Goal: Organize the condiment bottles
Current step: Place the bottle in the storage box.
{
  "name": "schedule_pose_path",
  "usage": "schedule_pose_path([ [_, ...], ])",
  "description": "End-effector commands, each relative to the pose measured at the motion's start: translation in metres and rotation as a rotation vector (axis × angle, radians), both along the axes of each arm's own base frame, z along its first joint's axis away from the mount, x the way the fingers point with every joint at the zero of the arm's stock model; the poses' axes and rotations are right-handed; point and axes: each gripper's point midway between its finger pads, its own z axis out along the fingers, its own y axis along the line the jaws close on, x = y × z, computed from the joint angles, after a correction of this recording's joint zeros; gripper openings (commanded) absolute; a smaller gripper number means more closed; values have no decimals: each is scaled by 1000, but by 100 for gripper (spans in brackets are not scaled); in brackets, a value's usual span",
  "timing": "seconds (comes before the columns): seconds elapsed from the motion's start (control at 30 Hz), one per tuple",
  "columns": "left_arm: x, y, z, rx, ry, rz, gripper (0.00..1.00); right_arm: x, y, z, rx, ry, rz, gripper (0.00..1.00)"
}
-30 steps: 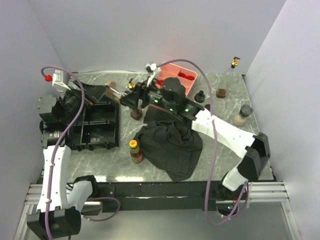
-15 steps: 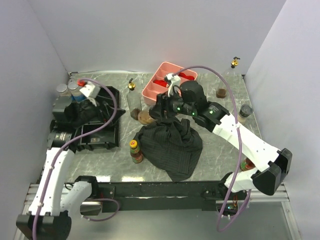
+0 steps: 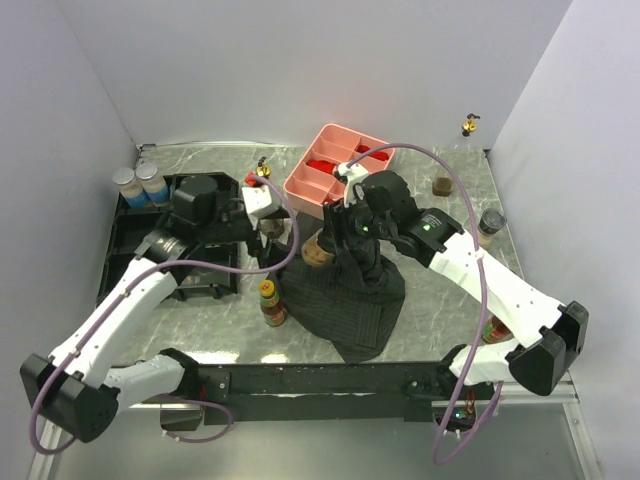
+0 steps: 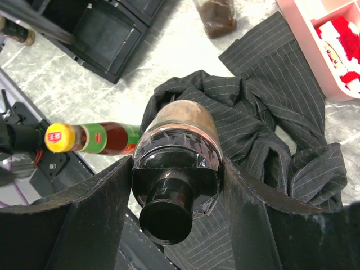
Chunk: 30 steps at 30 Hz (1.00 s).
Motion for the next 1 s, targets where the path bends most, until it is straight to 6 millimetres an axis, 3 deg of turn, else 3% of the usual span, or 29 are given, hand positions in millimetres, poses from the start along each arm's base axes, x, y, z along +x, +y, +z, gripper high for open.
schedule_pose_path([
  [0.0, 13, -17, 7, 22, -108, 3, 99, -9, 3, 60, 124, -119, 49, 0],
  [0.2, 10, -38, -8, 63, -133, -23, 99, -21, 5, 81, 180, -135, 82, 0],
  [0.33, 11, -48, -7, 46, -152, -30, 100, -28, 10, 95, 218, -136, 118, 0],
  [0.57, 14, -63, -5, 54, -179, -36, 95, -32, 17, 96, 246, -122, 144, 0],
  [0.8, 7, -65, -7, 45, -187, -61, 72, -31, 21, 93, 253, -108, 150, 0],
  [0.87, 8, -64, -5, 26, -188, -42, 57, -30, 22, 92, 257, -106, 149, 0],
  [0.9, 7, -62, 1, 8, -199, -30, 45, -31, 23, 94, 264, -104, 150, 2],
  [0.97, 6, -61, 0, -9, -197, -17, 36, -30, 24, 101, 286, -115, 146, 16],
])
